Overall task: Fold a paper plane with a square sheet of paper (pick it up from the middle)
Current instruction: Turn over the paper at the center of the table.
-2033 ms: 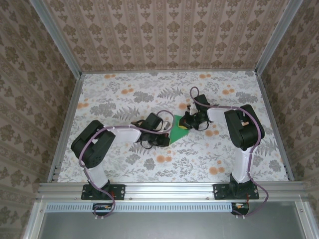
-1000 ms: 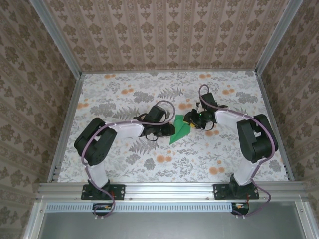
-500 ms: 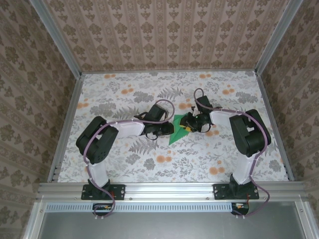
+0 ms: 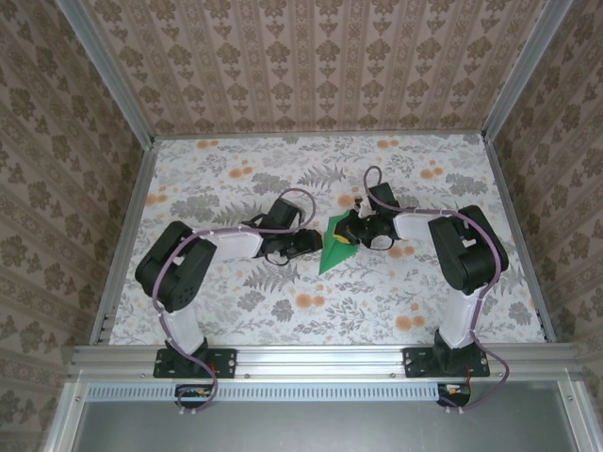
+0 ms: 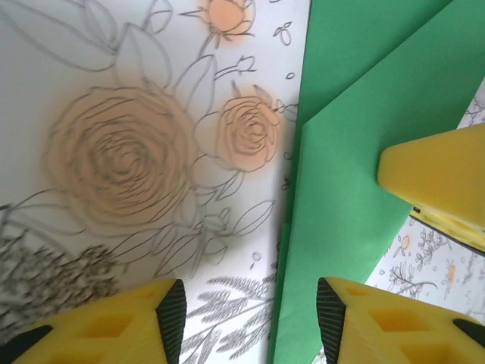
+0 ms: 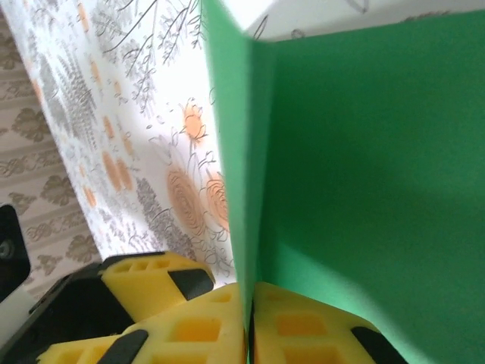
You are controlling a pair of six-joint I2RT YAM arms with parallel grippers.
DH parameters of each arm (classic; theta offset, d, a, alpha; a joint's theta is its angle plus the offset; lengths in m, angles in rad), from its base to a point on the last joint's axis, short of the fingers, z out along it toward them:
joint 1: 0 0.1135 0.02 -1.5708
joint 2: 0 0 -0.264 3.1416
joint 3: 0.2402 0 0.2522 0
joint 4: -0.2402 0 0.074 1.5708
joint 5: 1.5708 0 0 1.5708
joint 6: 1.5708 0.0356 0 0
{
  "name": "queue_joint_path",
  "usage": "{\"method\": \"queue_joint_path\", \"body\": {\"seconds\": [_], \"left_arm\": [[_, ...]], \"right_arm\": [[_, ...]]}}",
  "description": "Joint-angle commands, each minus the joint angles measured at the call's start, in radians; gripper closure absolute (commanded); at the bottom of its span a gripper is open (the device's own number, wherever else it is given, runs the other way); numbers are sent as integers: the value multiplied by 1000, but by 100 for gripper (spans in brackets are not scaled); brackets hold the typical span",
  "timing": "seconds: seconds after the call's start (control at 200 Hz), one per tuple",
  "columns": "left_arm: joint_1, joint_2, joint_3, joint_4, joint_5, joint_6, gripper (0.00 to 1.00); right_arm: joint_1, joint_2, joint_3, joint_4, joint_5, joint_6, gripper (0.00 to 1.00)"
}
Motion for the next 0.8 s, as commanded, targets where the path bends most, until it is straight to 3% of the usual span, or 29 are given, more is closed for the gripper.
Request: {"method": "queue_joint_path", "body": {"seconds": [0.0, 0.275, 0.43, 0.6, 0.795], "left_arm": [[39, -77, -68, 81, 71, -19, 36], [119, -234, -219, 291, 242, -99, 1], [122, -243, -248, 463, 328, -186, 0], [112, -194, -258, 688, 405, -295, 10], [112, -119, -288, 941, 434, -411, 43]], "right_arm": [[-3, -9, -37, 161, -93, 54, 92], [-21, -102, -40, 319, -304, 135, 94], [-11, -124, -35, 432, -368, 258, 94], [7, -136, -22, 452, -376, 292, 93], [7, -133, -24, 472, -382, 312, 93]]}}
